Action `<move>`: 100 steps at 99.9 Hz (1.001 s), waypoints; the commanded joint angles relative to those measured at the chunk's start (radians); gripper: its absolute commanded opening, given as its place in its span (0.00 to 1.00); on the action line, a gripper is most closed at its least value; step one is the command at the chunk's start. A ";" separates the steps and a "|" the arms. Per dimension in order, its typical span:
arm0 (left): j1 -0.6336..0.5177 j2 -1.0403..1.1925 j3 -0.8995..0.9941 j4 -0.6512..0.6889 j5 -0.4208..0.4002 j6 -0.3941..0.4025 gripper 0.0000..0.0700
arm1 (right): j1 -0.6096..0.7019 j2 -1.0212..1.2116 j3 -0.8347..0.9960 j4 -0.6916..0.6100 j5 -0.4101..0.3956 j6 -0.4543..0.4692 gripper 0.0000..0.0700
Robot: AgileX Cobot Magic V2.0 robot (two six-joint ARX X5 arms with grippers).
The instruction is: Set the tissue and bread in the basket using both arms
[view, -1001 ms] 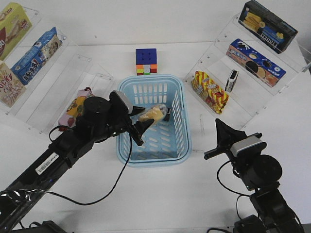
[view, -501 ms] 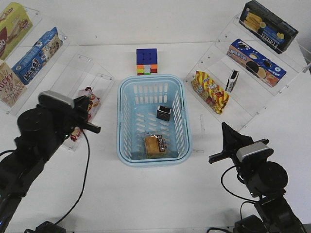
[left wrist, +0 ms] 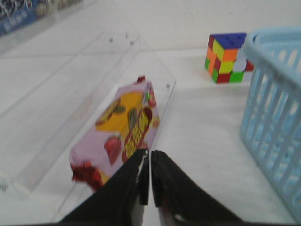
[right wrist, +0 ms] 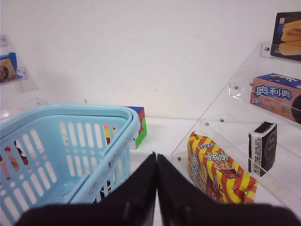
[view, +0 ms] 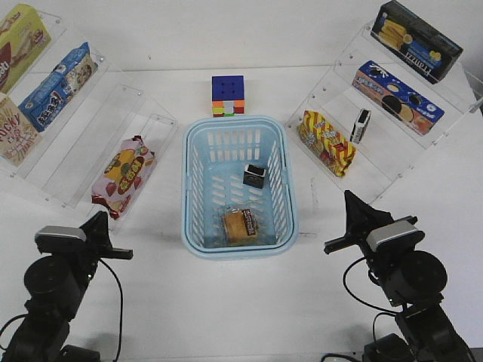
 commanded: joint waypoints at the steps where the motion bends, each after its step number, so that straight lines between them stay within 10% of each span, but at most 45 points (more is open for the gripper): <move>1: -0.002 -0.015 0.006 -0.029 -0.002 -0.006 0.00 | 0.005 0.003 0.013 0.012 0.003 0.010 0.00; 56: 0.002 -0.179 0.005 -0.062 -0.010 0.020 0.00 | 0.005 0.003 0.013 0.012 0.003 0.010 0.00; 100: 0.196 -0.459 -0.428 0.241 0.089 0.000 0.00 | 0.005 0.003 0.013 0.018 0.003 0.010 0.00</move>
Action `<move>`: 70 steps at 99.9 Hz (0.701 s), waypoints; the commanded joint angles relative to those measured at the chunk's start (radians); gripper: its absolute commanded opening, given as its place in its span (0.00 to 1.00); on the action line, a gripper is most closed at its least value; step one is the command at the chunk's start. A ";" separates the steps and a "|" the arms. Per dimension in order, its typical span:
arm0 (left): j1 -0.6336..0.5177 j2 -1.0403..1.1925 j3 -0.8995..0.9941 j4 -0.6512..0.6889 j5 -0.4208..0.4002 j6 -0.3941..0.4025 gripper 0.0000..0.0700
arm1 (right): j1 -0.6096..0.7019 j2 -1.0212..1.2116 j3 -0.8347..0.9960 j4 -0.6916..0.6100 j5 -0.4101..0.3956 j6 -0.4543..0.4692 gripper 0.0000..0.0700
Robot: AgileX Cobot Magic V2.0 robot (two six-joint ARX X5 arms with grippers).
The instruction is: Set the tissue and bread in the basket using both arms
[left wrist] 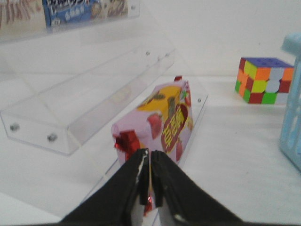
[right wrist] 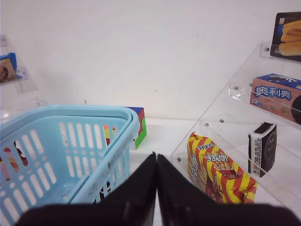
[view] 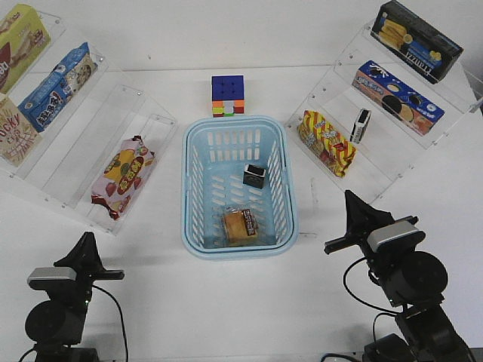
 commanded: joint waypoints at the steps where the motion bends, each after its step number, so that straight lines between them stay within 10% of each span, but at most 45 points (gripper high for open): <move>1: 0.016 -0.031 -0.030 0.024 0.014 -0.011 0.00 | 0.005 0.003 0.013 0.012 0.003 0.010 0.00; 70: 0.116 -0.105 -0.140 -0.051 0.050 -0.013 0.00 | 0.005 0.003 0.013 0.013 0.003 0.010 0.00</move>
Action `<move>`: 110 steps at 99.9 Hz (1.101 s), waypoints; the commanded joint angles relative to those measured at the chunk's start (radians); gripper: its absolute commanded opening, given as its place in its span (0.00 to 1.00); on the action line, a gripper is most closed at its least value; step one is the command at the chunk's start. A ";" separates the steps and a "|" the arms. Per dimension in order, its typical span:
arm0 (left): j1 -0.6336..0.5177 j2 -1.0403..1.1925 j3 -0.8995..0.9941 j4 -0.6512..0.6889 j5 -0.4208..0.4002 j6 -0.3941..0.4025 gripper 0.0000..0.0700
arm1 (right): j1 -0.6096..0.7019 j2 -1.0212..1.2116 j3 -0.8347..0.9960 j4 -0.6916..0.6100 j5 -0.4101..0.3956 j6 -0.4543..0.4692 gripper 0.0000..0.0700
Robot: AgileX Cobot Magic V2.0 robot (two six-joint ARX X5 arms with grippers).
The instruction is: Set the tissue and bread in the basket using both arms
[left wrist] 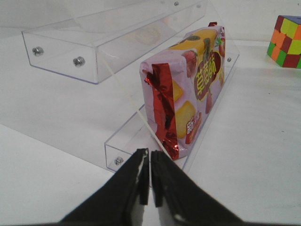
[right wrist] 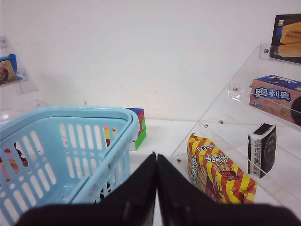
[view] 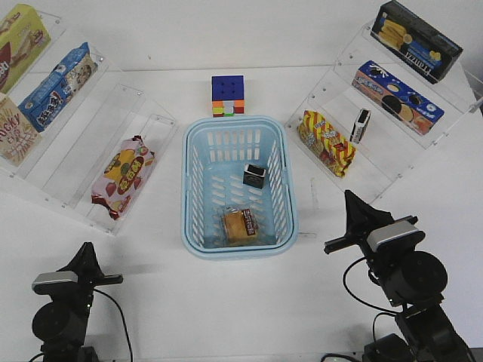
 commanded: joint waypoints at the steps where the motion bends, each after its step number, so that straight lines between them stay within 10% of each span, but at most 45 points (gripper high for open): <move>1: 0.000 -0.002 -0.021 0.015 0.001 -0.002 0.00 | 0.005 0.003 0.013 0.012 0.003 0.010 0.00; 63: 0.000 -0.002 -0.020 0.015 0.001 -0.003 0.00 | 0.005 0.003 0.013 0.014 0.004 0.008 0.00; 110: 0.000 -0.002 -0.020 0.015 0.001 -0.002 0.00 | -0.211 -0.321 -0.405 0.061 -0.001 -0.304 0.00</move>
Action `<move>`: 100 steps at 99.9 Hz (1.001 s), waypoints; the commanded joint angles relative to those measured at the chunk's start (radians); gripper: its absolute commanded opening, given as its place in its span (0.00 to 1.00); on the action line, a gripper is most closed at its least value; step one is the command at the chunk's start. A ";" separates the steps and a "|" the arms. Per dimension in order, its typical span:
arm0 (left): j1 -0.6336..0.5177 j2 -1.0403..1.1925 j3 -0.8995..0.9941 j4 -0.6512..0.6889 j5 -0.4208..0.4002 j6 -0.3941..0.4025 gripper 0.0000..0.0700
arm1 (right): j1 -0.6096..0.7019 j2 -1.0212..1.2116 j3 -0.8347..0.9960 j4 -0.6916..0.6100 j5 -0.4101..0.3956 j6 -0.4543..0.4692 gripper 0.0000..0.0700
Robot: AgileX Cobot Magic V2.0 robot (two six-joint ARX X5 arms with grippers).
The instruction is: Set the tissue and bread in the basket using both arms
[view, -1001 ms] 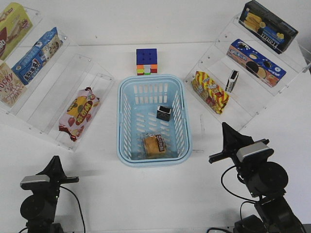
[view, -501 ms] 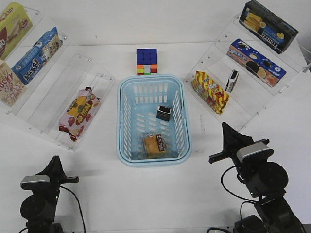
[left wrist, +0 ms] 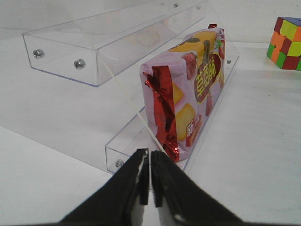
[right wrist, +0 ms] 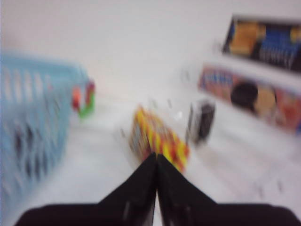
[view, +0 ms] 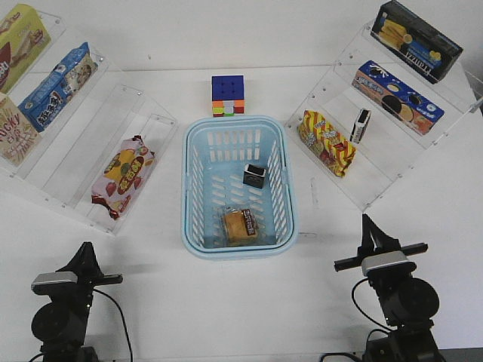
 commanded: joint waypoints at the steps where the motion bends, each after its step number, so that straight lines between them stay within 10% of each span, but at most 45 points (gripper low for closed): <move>1: 0.000 -0.001 -0.020 0.012 0.001 -0.002 0.00 | -0.030 -0.068 -0.069 0.005 0.000 -0.034 0.00; 35: 0.000 -0.002 -0.020 0.011 0.001 -0.002 0.00 | -0.112 -0.260 -0.212 -0.138 0.023 0.111 0.00; 100: 0.000 -0.002 -0.020 0.011 0.001 -0.002 0.00 | -0.112 -0.262 -0.212 -0.118 0.023 0.111 0.00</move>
